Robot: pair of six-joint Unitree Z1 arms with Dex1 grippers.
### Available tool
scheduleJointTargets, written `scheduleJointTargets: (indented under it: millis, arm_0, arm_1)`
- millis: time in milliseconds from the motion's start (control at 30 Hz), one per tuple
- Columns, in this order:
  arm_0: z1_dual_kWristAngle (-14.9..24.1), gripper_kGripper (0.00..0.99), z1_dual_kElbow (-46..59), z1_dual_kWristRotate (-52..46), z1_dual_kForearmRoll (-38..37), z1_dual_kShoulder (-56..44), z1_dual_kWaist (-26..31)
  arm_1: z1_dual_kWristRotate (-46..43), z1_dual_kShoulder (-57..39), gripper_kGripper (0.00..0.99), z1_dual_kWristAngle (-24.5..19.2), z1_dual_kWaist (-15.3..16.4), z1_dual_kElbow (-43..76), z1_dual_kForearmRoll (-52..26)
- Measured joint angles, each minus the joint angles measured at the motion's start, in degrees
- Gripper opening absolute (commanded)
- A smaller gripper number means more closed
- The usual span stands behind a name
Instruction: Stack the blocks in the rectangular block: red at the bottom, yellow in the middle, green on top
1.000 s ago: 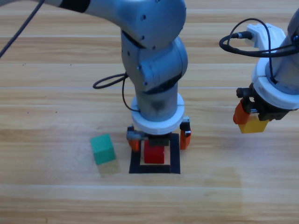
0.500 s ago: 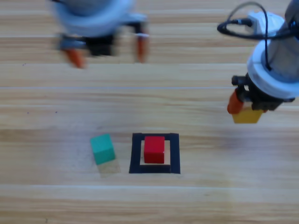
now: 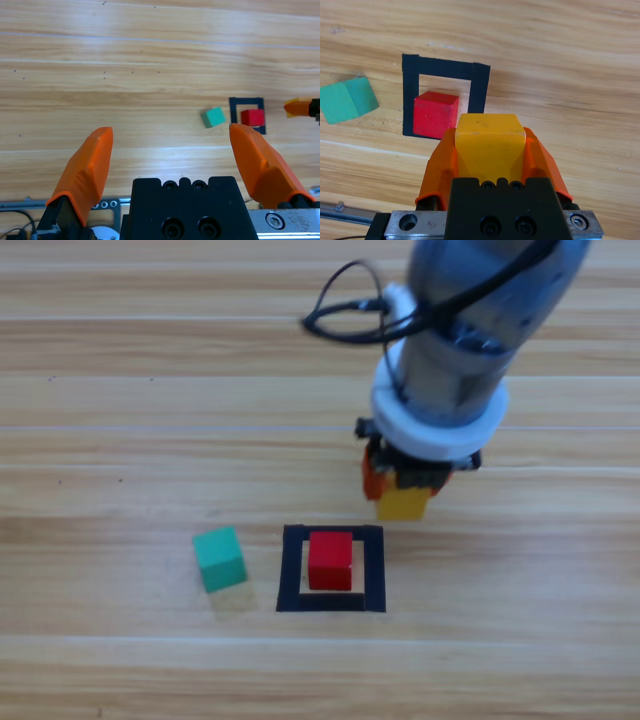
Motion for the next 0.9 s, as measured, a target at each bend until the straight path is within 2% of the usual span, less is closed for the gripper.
scheduleJointTargets:
  millis: [167,567,900]
  arm_0:
    - [-0.77,0.99,7.8,2.94,-4.18,-4.12,0.03]
    - [-4.26,0.99,10.86,4.64,-7.04,-6.38,0.03]
    - [-4.47,0.99,13.16,4.97,-7.81,-6.97,0.03]
  arm_1:
    - [1.94,2.33,0.0,0.0,2.09,-2.21,0.48]
    - [4.29,7.34,0.0,0.31,4.17,-9.07,1.62]
    - [6.59,8.4,0.0,0.31,4.26,-10.72,1.63]
